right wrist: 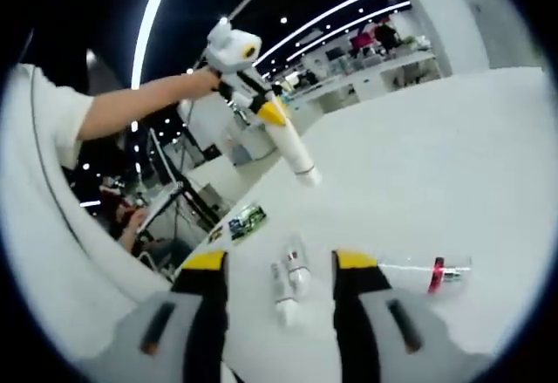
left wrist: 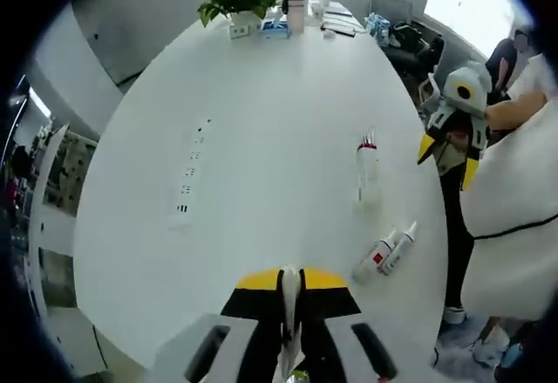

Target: Arrange the skincare products in the storage area until every visible bottle or jar stands upright without overlapping.

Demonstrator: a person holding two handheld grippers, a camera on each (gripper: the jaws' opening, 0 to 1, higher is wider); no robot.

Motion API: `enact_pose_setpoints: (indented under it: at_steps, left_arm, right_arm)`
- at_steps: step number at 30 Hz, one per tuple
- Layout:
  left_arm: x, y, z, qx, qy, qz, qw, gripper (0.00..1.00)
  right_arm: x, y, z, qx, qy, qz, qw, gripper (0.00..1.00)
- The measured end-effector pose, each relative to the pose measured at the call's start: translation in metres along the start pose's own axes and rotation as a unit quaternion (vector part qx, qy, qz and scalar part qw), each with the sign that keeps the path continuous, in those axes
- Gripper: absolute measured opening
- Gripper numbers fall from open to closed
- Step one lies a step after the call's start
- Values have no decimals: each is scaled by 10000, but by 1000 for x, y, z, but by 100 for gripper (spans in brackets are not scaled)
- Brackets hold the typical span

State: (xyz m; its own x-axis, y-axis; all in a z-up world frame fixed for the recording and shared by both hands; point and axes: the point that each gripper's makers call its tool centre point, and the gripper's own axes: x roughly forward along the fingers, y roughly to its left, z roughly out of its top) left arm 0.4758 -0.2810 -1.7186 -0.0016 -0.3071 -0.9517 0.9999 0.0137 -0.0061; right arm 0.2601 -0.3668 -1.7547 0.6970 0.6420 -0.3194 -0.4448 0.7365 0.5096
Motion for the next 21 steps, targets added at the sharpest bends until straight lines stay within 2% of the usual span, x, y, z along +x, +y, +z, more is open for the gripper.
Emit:
enact_pose_setpoints:
  at_steps: [4,8,15,21]
  left_arm:
    - [8,12,-2,110,137,71,9998,3]
    - [13,18,1,-4,126,-16,9999,3]
    - [24,32,-4,-65,248,130,9996,3]
    - [26,45,-4,-349,185,288,9988,4]
  right_arm:
    - [-4,-3,-3,84,-28,-98,9999,46]
    - [-7,-4,-1,108,-25,-147,9998,46]
    - [-8,-11,3,151,-17,-282,9995,51]
    - [-6,-12,2,136,55,-286,9995,52]
